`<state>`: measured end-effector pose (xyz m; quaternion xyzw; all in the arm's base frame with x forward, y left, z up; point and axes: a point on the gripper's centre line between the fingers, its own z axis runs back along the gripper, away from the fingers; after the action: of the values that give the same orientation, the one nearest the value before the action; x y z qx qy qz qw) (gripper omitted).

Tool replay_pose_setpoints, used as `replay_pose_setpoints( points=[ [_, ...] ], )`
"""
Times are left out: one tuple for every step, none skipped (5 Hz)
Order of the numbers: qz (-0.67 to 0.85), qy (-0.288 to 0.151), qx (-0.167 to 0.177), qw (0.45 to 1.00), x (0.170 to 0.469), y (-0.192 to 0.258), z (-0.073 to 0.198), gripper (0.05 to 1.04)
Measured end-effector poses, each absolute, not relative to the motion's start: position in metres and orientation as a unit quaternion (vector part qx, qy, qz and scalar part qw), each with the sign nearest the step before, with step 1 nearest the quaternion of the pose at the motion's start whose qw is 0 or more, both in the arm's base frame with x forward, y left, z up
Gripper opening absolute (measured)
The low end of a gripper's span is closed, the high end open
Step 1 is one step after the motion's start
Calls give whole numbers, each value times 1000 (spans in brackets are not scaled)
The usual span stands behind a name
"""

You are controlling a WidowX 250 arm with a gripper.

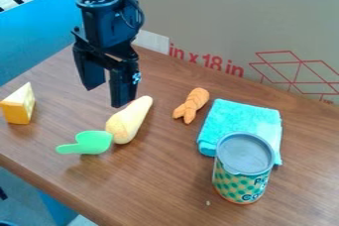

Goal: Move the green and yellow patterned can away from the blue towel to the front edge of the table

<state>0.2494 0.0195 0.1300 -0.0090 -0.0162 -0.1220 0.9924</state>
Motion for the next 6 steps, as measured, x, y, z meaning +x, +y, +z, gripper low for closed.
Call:
replay_pose_setpoints(
  points=[
    [-124,-6,-12,992,249,16,124,1002],
    [-131,-30,-12,991,260,-17,125,1002],
    [-148,-37,-19,988,269,-49,123,1002],
    [-145,-34,-15,989,279,-66,120,1002],
    [-142,-33,-12,989,291,-78,114,1002],
    [-147,-35,-14,988,303,-89,113,1002]
  ],
)
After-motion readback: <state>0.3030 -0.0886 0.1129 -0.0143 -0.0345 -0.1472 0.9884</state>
